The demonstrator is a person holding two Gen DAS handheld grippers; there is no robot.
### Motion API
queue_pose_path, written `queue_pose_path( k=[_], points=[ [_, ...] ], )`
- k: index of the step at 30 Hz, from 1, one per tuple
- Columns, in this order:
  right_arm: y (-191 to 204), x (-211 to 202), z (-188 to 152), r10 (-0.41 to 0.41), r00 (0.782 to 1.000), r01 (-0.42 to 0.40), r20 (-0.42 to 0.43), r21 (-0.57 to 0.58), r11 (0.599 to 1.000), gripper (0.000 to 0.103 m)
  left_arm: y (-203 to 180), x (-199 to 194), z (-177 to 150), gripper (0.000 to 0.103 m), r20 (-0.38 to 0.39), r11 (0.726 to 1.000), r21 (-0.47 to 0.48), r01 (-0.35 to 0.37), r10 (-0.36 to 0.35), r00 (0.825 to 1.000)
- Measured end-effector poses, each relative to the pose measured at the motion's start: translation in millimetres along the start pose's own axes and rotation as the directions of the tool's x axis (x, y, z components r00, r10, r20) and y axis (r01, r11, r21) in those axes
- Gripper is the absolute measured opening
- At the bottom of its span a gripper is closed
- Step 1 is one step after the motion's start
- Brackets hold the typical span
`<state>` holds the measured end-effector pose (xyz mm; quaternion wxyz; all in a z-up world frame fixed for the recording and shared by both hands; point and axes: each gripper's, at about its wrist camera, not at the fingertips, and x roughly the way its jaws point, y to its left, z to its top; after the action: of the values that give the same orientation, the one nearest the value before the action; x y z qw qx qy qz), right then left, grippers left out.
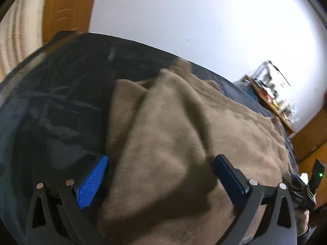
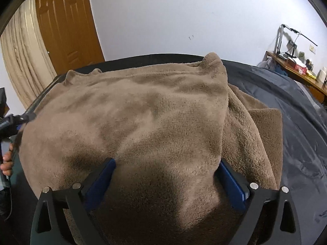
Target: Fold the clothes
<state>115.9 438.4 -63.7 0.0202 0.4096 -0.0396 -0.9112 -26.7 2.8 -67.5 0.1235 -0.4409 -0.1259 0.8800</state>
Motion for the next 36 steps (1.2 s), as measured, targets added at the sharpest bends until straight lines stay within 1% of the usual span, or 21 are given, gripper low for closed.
queue_pose_path(
  k=[1,4,6,8,12,14,17,19,20,21,22,23,24,25,27,29,31,33,36],
  points=[
    [0,1,0,0.003,1.000,-0.003,0.000,0.003,1.000,0.100,6,-2,0,0.103,0.012,0.999,-0.015,-0.045,0.045,0.999],
    [-1,-2,-1,0.012,1.000,-0.012,0.000,0.008,1.000,0.100,25,0,0,0.103,-0.007,0.991,-0.078,-0.108,0.108,0.994],
    [-1,-3,-1,0.012,1.000,-0.012,-0.002,0.007,1.000,0.100,24,0,-1,0.103,0.000,0.987,-0.049,-0.152,0.152,0.988],
    [-2,-5,-2,0.013,1.000,-0.013,-0.002,0.008,1.000,0.101,16,3,-2,0.103,0.002,0.979,-0.008,-0.205,0.205,0.979],
    [-3,-5,-2,0.018,1.000,-0.018,0.000,0.011,1.000,0.101,5,3,-2,0.103,0.036,0.960,0.043,-0.277,0.275,0.961],
    [-4,-5,-2,0.018,1.000,-0.018,0.000,0.011,1.000,0.101,0,3,-2,0.103,0.058,0.946,0.067,-0.316,0.313,0.948],
    [-4,-5,-2,0.019,1.000,-0.019,0.000,0.011,1.000,0.101,-9,-1,-1,0.103,0.101,0.918,0.104,-0.384,0.374,0.922],
    [-4,-5,-2,0.019,1.000,-0.019,0.000,0.011,1.000,0.101,-15,-5,0,0.103,0.120,0.907,0.120,-0.404,0.391,0.913],
    [-4,-5,-2,0.019,1.000,-0.019,0.000,0.012,1.000,0.101,-17,-7,1,0.103,0.122,0.910,0.123,-0.395,0.381,0.916],
    [-4,-5,-2,0.019,1.000,-0.019,0.000,0.012,1.000,0.101,-18,-12,1,0.103,0.122,0.923,0.127,-0.362,0.348,0.929],
    [-4,-5,-2,0.019,1.000,-0.019,0.000,0.012,1.000,0.101,-21,-19,1,0.103,0.121,0.951,0.132,-0.278,0.263,0.957],
    [-4,-5,-2,0.019,1.000,-0.019,0.000,0.012,1.000,0.101,-23,-25,0,0.103,0.120,0.972,0.137,-0.192,0.176,0.977],
    [-4,-5,-2,0.019,1.000,-0.019,0.000,0.012,1.000,0.101,-26,-32,0,0.103,0.119,0.984,0.143,-0.107,0.090,0.989],
    [-4,-5,-2,0.019,1.000,-0.019,0.000,0.012,1.000,0.101,-30,-37,-1,0.103,0.122,0.986,0.160,-0.057,0.037,0.992],
    [-3,-5,-2,0.019,1.000,-0.019,-0.001,0.012,1.000,0.101,-43,-40,-4,0.103,0.118,0.974,0.224,-0.040,0.014,0.993],
    [-3,-5,-2,0.019,1.000,-0.019,-0.001,0.012,1.000,0.101,-52,-27,-7,0.103,0.108,0.954,0.265,-0.144,0.119,0.987],
    [-3,-5,-2,0.021,1.000,-0.021,-0.001,0.011,1.000,0.101,-46,-9,-5,0.103,0.072,0.936,0.265,-0.230,0.218,0.973],
    [-4,-5,-2,0.023,1.000,-0.023,0.001,0.013,1.000,0.101,-25,-9,-2,0.103,0.060,0.935,0.232,-0.267,0.260,0.964],
    [-10,-9,-2,0.028,0.999,-0.029,0.015,0.035,0.999,0.101,-3,-15,-4,0.103,0.073,0.921,0.196,-0.338,0.330,0.941]
  ],
)
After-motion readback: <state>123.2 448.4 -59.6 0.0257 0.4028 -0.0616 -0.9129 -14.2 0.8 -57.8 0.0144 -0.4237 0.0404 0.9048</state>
